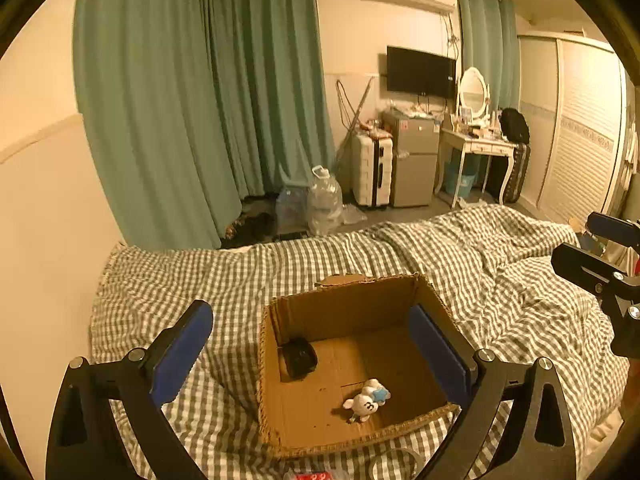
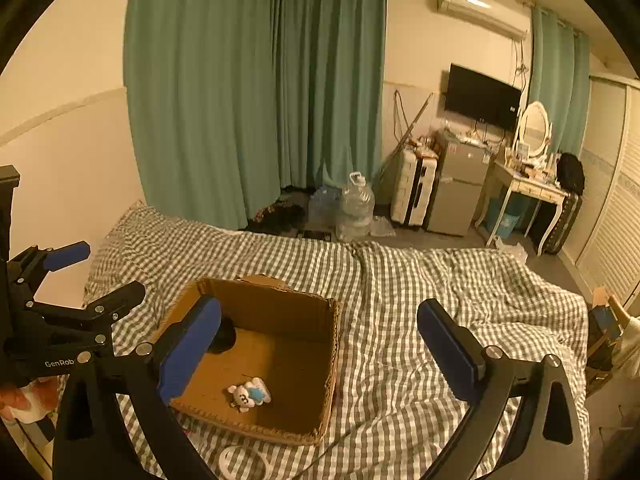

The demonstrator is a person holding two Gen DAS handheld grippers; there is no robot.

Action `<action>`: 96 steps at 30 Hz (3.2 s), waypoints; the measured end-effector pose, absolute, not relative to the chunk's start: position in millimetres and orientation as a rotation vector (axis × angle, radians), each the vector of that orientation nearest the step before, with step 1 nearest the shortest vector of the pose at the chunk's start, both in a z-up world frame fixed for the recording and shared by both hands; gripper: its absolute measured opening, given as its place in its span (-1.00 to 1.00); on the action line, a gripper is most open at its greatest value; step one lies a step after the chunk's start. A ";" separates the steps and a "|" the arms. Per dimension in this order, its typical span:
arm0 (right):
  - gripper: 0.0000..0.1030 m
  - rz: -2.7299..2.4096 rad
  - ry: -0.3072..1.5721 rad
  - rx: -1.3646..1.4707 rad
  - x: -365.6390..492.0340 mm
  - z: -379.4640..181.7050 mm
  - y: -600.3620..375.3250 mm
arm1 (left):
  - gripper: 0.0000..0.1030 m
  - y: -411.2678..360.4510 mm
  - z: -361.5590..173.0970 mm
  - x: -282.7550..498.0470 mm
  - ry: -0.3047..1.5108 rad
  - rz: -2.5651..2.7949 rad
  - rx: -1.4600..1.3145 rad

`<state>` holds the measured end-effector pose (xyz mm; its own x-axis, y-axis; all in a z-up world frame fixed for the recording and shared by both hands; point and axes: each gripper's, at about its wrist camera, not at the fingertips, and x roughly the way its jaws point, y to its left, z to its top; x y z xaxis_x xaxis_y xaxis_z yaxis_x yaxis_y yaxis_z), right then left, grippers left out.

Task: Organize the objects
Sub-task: 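Lift both open tools out of the box, then grasp the white spray bottle with the right tool, then grasp the clear red-labelled jar with the left tool while the right holds the bottle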

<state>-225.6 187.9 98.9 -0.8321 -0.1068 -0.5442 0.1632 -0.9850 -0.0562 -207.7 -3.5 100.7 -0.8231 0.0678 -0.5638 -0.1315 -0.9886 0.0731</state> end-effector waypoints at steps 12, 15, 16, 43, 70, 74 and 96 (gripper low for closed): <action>0.92 -2.880 0.249 0.779 -132.9 100.2 167.7 | 0.98 -46.1 78.3 -120.9 0.085 2.942 -0.915; 0.92 -2.857 0.260 0.802 -119.3 82.4 161.2 | 0.98 -54.8 56.0 -102.6 0.087 2.969 -0.943; 0.92 -2.847 0.262 0.816 -114.9 73.6 158.2 | 0.98 -54.9 47.5 -97.4 0.097 2.973 -0.960; 0.65 -2.362 0.287 1.521 -124.6 -230.2 81.3 | 0.98 -79.0 -143.0 -69.6 0.014 2.899 -1.411; -0.13 -2.509 0.186 1.387 -142.1 -174.0 152.8 | 0.98 -20.8 -181.5 -103.7 0.123 2.732 -1.418; -0.13 -2.511 0.180 1.386 -149.1 -173.5 160.9 | 0.98 -15.5 -193.0 -121.9 0.167 2.728 -1.460; -0.13 -2.504 0.148 1.412 -153.0 -192.8 171.3 | 0.80 0.0 -207.2 -141.9 0.248 2.719 -1.537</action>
<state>-153.0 171.3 -192.8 -0.4925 -0.1769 -0.8521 0.2758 -0.9604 0.0400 -141.9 0.0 -207.2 -0.5187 -0.0698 -0.8521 -0.0853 -0.9875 0.1328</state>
